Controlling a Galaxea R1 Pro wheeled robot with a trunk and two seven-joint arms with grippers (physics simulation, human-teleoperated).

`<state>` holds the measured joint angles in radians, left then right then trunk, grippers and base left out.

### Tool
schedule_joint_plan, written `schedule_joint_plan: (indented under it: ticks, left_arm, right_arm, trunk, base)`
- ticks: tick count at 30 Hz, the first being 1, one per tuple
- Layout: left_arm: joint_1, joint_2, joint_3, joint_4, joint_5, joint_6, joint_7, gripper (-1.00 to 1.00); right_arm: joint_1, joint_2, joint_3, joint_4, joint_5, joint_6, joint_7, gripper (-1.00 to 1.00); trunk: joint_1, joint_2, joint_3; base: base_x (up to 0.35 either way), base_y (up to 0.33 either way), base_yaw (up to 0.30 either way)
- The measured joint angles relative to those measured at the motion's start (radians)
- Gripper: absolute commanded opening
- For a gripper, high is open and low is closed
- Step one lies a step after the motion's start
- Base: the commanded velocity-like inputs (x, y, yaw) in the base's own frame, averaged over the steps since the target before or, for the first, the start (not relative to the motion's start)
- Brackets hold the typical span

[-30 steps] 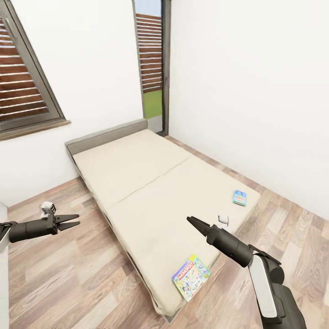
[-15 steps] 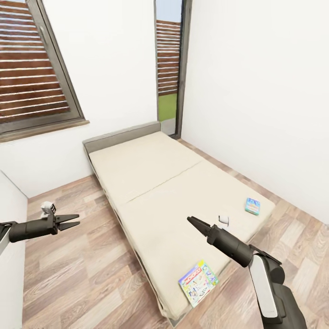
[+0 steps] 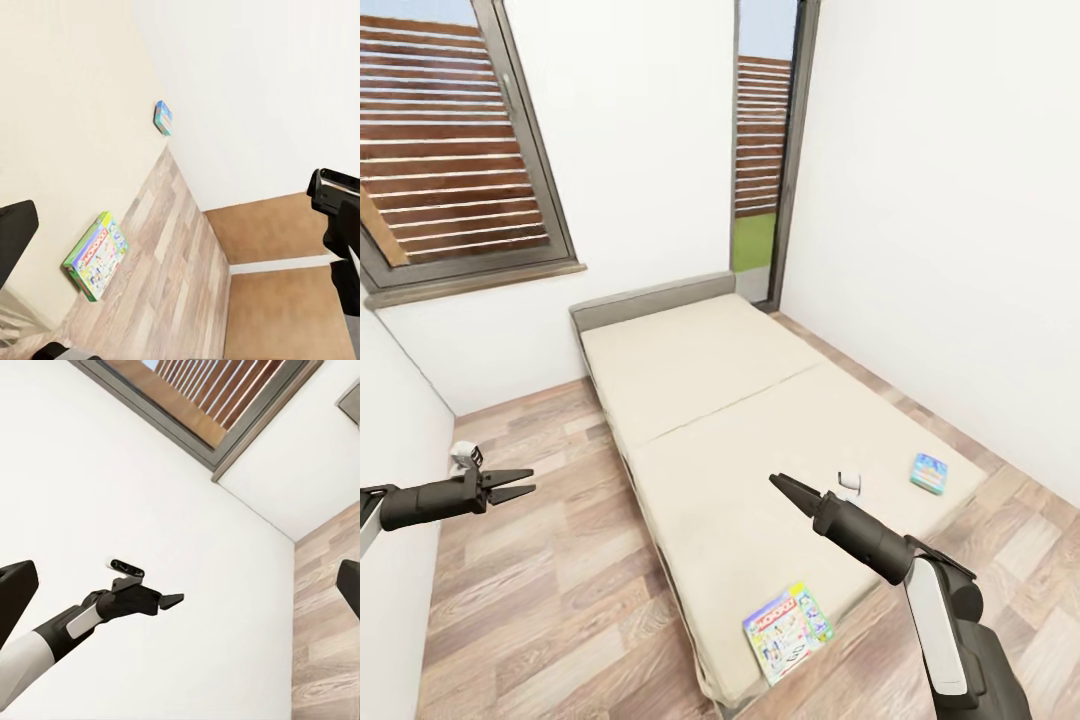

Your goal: Put all the toys in the child's room - the three board games (two on the bed and one on the table), the two jigsaw puzzles on the table, and the tennis ball on the table - inside the toy box on the table in the child's room.

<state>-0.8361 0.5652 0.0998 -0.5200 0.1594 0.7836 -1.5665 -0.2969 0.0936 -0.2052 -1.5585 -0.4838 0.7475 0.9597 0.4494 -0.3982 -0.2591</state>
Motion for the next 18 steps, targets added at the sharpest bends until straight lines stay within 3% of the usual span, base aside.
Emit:
schedule_joint_plan:
  ticks: [7,18]
  left_arm:
    - [0.0,0.0,0.0,0.0,0.0,0.0,0.0,1.0]
    - [0.0,-0.001,0.0,0.0,0.0,-0.002,0.0,1.0]
  right_arm:
    - [0.0,0.0,0.0,0.0,-0.003,0.001,0.0,1.0]
    - [0.0,-0.004,0.0,0.0,-0.009,0.003,0.0,1.0]
  trunk:
    - [0.0,0.0,0.008]
    - [0.0,0.0,0.01]
  base:
    - [-0.001,-0.301,0.18]
    - [-0.022,-0.302,0.034]
